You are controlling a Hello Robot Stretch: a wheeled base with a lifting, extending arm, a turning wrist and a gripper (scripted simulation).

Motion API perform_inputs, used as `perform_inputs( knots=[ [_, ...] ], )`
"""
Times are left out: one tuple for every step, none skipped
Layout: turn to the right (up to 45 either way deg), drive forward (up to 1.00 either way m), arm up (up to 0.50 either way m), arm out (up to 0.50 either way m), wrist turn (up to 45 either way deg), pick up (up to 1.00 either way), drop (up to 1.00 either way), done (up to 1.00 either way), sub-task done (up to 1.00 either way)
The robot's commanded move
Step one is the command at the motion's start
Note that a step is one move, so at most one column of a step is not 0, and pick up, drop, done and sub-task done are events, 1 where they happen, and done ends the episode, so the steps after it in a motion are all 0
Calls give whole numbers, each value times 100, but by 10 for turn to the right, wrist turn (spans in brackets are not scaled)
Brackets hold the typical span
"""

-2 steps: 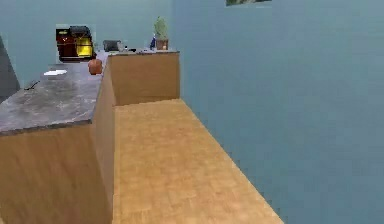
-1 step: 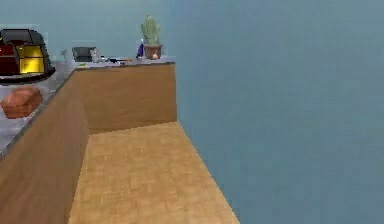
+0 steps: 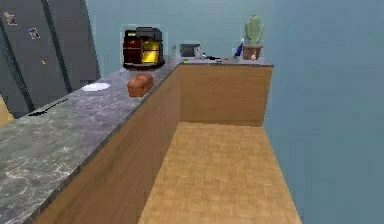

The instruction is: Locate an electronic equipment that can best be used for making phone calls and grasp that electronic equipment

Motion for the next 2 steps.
perform_inputs(
  knots=[
    [0, 5, 0, 0, 0, 0, 0, 0, 0],
    [30, 0, 0, 0, 0, 0, 0, 0, 0]
  ],
)
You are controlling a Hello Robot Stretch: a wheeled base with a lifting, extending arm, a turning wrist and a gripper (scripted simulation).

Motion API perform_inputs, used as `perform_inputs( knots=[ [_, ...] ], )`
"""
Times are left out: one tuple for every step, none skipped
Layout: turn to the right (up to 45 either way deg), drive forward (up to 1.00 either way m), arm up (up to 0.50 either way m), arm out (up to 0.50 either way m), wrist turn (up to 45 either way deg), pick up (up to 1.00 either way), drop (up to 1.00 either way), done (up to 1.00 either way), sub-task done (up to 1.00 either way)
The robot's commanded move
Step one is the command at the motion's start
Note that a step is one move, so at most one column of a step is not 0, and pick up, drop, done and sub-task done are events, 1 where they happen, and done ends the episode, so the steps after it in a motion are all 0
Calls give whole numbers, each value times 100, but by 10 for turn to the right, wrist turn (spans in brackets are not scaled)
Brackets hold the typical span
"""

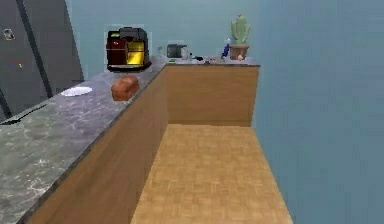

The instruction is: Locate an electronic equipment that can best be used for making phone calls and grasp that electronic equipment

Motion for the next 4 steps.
perform_inputs(
  knots=[
    [0, 100, 0, 0, 0, 0, 0, 0, 0],
    [0, 80, 0, 0, 0, 0, 0, 0, 0],
    [-450, 0, 0, 0, 0, 0, 0, 0, 0],
    [-270, 0, 0, 0, 0, 0, 0, 0, 0]
  ],
)
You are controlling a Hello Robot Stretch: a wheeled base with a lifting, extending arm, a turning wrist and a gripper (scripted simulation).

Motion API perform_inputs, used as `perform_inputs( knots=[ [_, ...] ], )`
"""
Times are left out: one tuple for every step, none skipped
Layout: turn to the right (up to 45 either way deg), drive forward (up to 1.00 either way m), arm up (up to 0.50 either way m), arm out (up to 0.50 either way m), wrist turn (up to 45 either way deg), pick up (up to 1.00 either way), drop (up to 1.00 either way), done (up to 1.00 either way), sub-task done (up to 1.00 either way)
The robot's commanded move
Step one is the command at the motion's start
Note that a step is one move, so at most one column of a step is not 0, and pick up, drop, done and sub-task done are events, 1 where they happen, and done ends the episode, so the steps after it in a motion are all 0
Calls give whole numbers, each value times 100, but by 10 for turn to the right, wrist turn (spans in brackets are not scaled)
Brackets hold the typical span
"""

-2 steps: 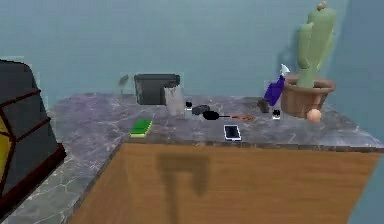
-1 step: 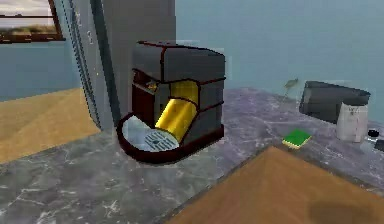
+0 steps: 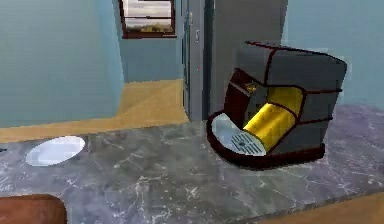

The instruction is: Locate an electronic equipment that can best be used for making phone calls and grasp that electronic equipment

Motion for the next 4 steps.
perform_inputs(
  knots=[
    [450, 0, 0, 0, 0, 0, 0, 0, 0],
    [360, 0, 0, 0, 0, 0, 0, 0, 0],
    [0, 45, 0, 0, 0, 0, 0, 0, 0],
    [-450, 0, 0, 0, 0, 0, 0, 0, 0]
  ],
)
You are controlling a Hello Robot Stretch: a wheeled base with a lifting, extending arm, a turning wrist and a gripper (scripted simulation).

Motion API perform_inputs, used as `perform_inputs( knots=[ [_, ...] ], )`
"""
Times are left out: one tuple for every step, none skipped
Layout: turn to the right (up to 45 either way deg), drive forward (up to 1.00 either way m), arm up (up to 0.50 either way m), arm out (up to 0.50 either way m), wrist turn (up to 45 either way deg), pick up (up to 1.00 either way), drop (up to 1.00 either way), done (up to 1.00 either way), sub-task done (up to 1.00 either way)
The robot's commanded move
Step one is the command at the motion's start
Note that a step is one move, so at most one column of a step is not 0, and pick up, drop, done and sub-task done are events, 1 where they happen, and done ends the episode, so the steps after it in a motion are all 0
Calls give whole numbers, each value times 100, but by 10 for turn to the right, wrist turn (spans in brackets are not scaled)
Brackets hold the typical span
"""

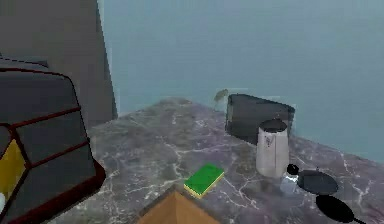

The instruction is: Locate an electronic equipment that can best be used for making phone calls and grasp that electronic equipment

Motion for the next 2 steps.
perform_inputs(
  knots=[
    [-300, 0, 0, 0, 0, 0, 0, 0, 0],
    [0, 0, 50, 0, 0, 0, 0, 0, 0]
  ],
)
